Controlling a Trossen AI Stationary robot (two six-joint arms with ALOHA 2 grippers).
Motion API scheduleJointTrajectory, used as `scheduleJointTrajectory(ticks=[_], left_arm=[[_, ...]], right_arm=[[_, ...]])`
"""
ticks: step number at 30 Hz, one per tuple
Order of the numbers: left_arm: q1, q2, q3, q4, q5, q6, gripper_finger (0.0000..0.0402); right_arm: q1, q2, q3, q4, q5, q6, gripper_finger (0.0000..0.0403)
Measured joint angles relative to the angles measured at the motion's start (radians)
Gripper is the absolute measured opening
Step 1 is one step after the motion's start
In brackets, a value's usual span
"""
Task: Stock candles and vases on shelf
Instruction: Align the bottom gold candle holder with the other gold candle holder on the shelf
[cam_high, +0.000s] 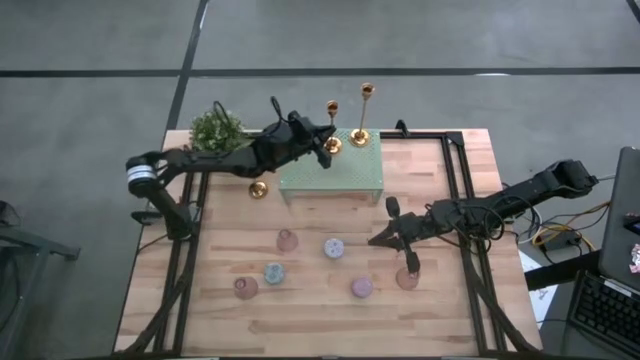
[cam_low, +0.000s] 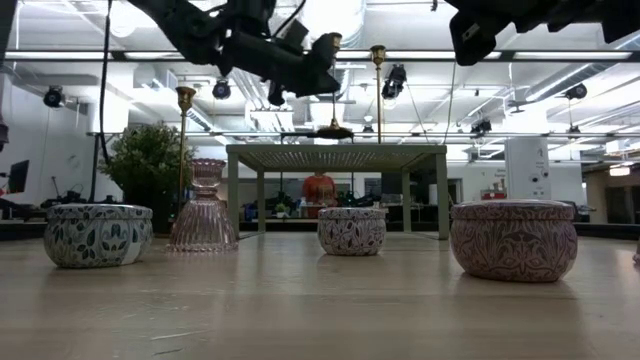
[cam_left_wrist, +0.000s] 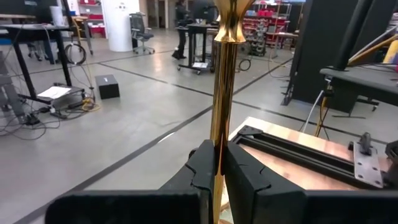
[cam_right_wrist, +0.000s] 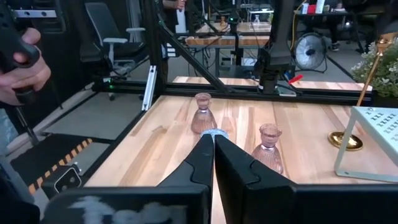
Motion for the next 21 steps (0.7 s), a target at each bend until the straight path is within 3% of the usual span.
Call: scheduleJointTrajectory(ticks=[21], left_arm=[[0.044,0.105,0.028,0.074,-0.082,-0.003,0.0023]], right_arm=[[0.006,0.001,0.0,0.0,-0.003,-0.009,0.0008]])
